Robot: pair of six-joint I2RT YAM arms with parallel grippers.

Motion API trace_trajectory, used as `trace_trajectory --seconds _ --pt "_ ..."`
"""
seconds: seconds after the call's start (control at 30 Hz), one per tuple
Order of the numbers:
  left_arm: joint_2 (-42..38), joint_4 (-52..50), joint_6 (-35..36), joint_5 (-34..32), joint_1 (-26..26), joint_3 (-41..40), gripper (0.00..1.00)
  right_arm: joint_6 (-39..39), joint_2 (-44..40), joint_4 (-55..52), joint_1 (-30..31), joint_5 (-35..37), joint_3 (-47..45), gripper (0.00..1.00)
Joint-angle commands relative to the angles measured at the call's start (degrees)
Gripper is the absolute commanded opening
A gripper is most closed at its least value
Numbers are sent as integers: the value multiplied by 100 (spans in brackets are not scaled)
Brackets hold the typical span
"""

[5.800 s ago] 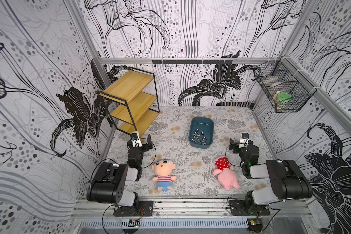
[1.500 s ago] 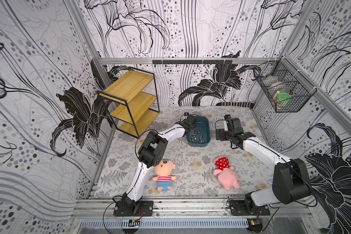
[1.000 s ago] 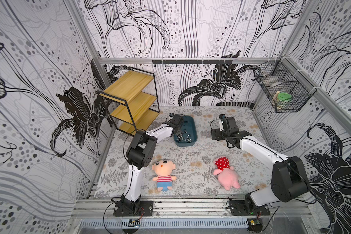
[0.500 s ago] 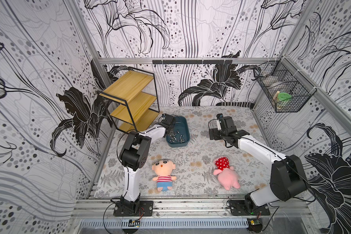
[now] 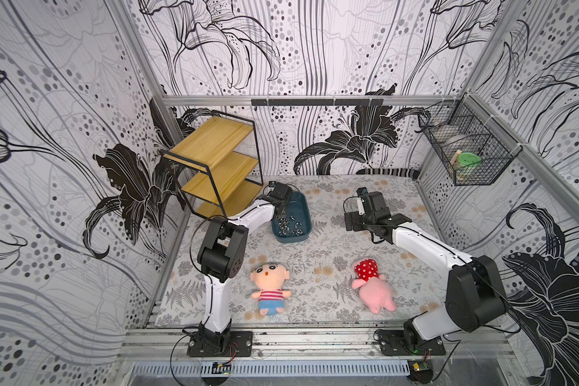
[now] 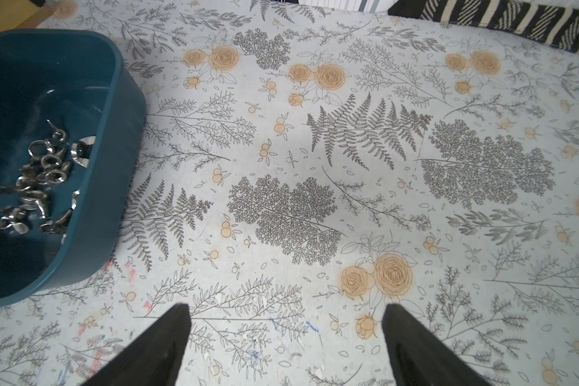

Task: Take out the wing nut from the storage box
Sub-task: Move the storage box to the center of the board, then pick up the wing nut from the storage box.

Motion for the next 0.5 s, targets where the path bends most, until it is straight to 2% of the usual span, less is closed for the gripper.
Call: trace_trajectory --seconds 0.0,0.2,0.47 --pt "-81 -248 72 -155 -421 563 48 31 -100 -139 35 -16 183 96" --pt "473 -332 -288 426 -565 1249 46 43 -100 -207 35 -14 183 96" --pt "998 -324 -729 503 -559 1499 41 25 -144 -293 35 16 174 96"
